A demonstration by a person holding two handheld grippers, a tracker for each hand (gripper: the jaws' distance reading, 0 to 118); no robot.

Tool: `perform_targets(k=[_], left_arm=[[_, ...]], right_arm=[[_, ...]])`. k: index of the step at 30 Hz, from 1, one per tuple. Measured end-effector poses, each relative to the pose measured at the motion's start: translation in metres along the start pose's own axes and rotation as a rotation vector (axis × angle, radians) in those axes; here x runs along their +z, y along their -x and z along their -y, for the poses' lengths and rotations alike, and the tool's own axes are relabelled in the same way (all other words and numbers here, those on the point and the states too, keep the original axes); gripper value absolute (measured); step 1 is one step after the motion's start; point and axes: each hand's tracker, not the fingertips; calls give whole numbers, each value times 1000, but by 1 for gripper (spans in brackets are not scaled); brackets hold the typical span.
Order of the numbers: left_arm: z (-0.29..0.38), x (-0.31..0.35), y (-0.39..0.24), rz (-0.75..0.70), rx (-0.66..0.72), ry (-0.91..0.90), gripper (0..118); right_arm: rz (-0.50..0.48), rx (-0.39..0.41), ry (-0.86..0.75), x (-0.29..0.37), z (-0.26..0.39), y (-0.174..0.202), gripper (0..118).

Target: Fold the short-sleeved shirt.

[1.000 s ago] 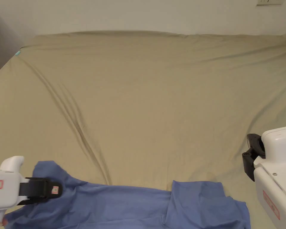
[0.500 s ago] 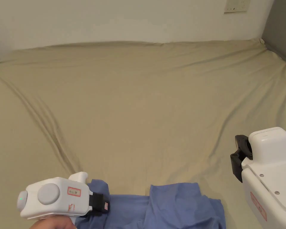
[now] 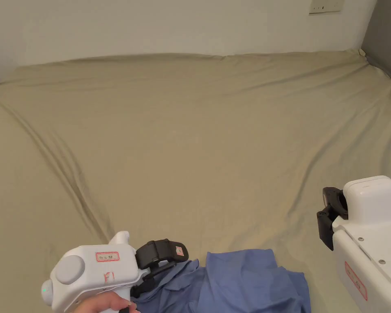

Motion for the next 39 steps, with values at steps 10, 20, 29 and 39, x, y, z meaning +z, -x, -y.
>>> perform_targets(k=[10, 20, 29, 39], left_arm=[[17, 37, 23, -443, -588, -196, 2], [86, -9, 30, -457, -842, -110, 1], [146, -54, -14, -508, -937, -159, 1], [151, -35, -22, -181, -760, -85, 1]], right_arm=[[-19, 29, -20, 2, -8, 14, 0], [-44, 64, -9, 6, -6, 25, 0], [-52, 69, -1, 2, -6, 27, 0], [-54, 62, -1, -1, -8, 27, 0]])
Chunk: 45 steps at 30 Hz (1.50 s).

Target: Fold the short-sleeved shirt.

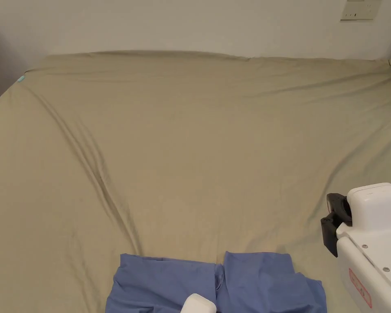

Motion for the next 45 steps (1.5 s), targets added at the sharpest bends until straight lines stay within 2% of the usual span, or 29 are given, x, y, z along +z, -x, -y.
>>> perform_targets(k=[4, 7, 9, 10, 11, 13, 14, 15, 21, 23, 25, 26, 27, 28, 29, 30, 32, 33, 37, 41, 45], left_arm=[[-21, 41, 31, 63, 95, -114, 1], [-33, 58, 82, -30, 208, -142, 1], [-37, 71, 125, -61, 291, -153, 10], [-33, 70, 155, -67, 337, -138, 22], [-32, 73, 178, -49, 408, -131, 50], [-27, 75, 218, 39, 550, -92, 96], [-32, 78, 218, 53, 605, -86, 111], [-29, 78, 230, 80, 652, -85, 114], [-9, 51, 252, 267, 840, 32, 114], [1, 33, 255, 332, 851, 79, 113], [-4, 24, 246, 416, 853, 47, 113], [-8, 22, 236, 410, 857, 48, 104], [-10, 20, 232, 422, 865, 38, 67], [-10, 16, 230, 443, 891, 44, 11], [-10, 11, 226, 350, 876, 73, 8], [-13, 15, 207, 204, 773, 98, 8], [-17, 15, 202, 184, 701, 113, 8], [-20, 20, 201, 201, 718, 102, 8], [-29, 41, 203, 58, 566, 119, 8], [-26, 72, 228, 64, 580, 75, 8], [-35, 115, 242, -78, 536, 36, 8]], right_arm=[[-4, -1, -2, 0, -2, 2, 0], [-7, 4, -2, -1, -3, 3, 0], [-10, 6, 0, -1, -3, 4, 0], [-11, 7, 1, -1, -3, 5, 0], [-12, 9, 2, -2, -3, 5, 0], [-12, 12, 5, -3, -2, 5, 0], [-12, 14, 7, -3, -2, 5, 0], [-10, 15, 9, -4, -2, 5, 0], [-7, 17, 19, -7, -2, 6, 0], [-7, 22, 22, -8, -2, 8, 0], [-10, 25, 23, -9, -2, 9, 0], [-12, 26, 24, -9, -3, 10, 0], [-14, 28, 23, -9, -3, 11, 0], [-16, 30, 23, -10, -3, 12, 0], [-19, 32, 23, -10, -4, 13, 0], [-21, 32, 24, -10, -4, 14, 0], [-24, 36, 24, -10, -5, 16, 0], [-25, 37, 24, -9, -5, 16, 0], [-25, 42, 19, -8, -6, 16, 0], [-21, 34, 13, -8, -8, 15, 0], [-24, 27, 5, -5, -10, 14, 0]])
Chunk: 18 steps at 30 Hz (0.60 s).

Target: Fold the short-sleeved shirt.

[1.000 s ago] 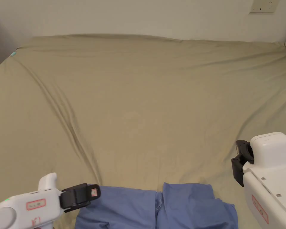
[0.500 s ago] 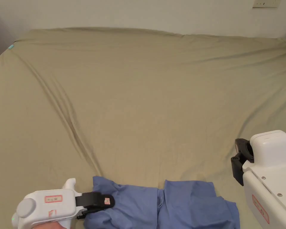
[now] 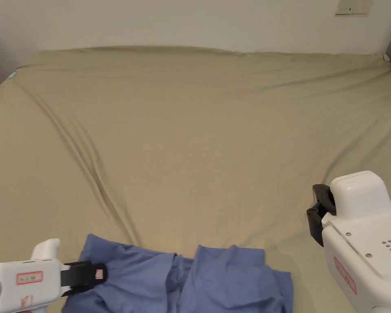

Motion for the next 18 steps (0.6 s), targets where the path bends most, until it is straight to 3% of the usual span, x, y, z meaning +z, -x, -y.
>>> perform_targets(k=[4, 8, 12, 18], left_arm=[[-18, 43, 34, -136, 13, -67, 8], [-34, 75, -6, -402, -122, -75, 8], [-42, 68, -35, -393, -85, -41, 8], [-27, 14, -115, -209, -183, 35, 8]], right_arm=[[-4, 3, -6, 2, -1, 0, 0], [-7, 3, -7, 2, -1, 1, 0], [-18, 6, -8, 2, -1, 4, 0], [-19, 2, -10, 5, 1, 1, 0]])
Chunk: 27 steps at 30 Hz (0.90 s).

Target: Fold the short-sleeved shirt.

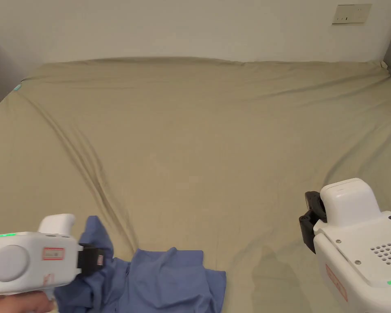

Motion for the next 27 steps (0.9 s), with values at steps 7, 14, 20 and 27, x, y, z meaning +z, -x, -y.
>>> perform_targets(k=[7, 14, 20, 27], left_arm=[[15, -89, -69, 93, 4, 101, 8], [47, -139, -115, -26, -79, 147, 9], [54, -117, -130, 210, -99, 116, 97], [46, -79, -100, 260, -23, -82, 100]], right_arm=[[9, -17, 26, -1, 9, -12, 0], [28, -27, 48, -5, 17, -26, 0], [40, -43, 53, -9, 18, -30, 0], [38, -36, 41, -5, 15, -28, 0]])
